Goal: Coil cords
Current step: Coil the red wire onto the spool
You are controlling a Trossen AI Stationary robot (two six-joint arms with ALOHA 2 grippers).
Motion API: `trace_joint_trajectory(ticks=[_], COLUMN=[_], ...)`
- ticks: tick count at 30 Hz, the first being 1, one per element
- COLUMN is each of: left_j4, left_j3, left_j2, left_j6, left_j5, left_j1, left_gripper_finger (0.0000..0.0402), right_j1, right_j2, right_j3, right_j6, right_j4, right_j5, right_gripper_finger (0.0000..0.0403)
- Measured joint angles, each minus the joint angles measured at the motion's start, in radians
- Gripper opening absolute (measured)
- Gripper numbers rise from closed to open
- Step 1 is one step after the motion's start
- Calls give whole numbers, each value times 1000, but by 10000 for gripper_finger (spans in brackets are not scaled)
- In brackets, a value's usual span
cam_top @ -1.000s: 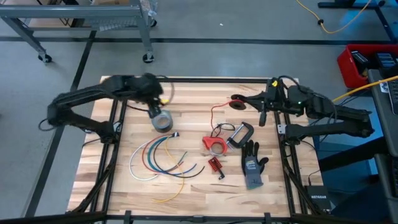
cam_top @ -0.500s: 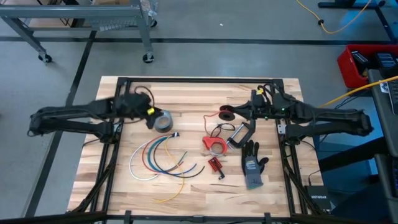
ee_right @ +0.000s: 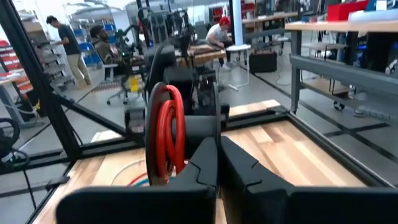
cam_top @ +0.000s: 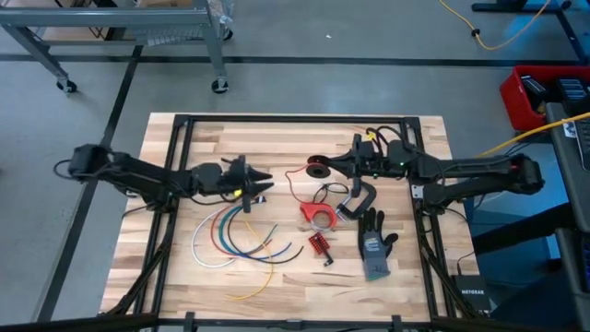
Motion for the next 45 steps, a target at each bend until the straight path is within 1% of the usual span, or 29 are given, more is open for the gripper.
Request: trace_joint_trajectory(ticks=[5,7,12,19,23,28,45], left_j4=[166,216,238,232,233,226,223], left_j3=[6,17,55,83,84,84,84], left_j2=[145,188,245,250,249,249,249], left_j6=[58,59,58,85,57,57,62], left_j5=[-92,-104,-105,-104,-105,-106,-108], left_j1=[-14,-15,-19,-39,-38,-38,-30], left_gripper_finger=[120,120,120,120,120,119,33], right_j1=[0,0,0,0,0,0,0], right_j2=[62,79,95,95,95,95,95], right_j3=[0,0,0,0,0,0,1], right_j6=[1,1,1,-5,-6,-6,-8], right_j4=[141,177,196,195,191,193,191], right_j5=[0,0,0,8,12,16,8], right_gripper_finger=[3,3,3,3,3,3,3])
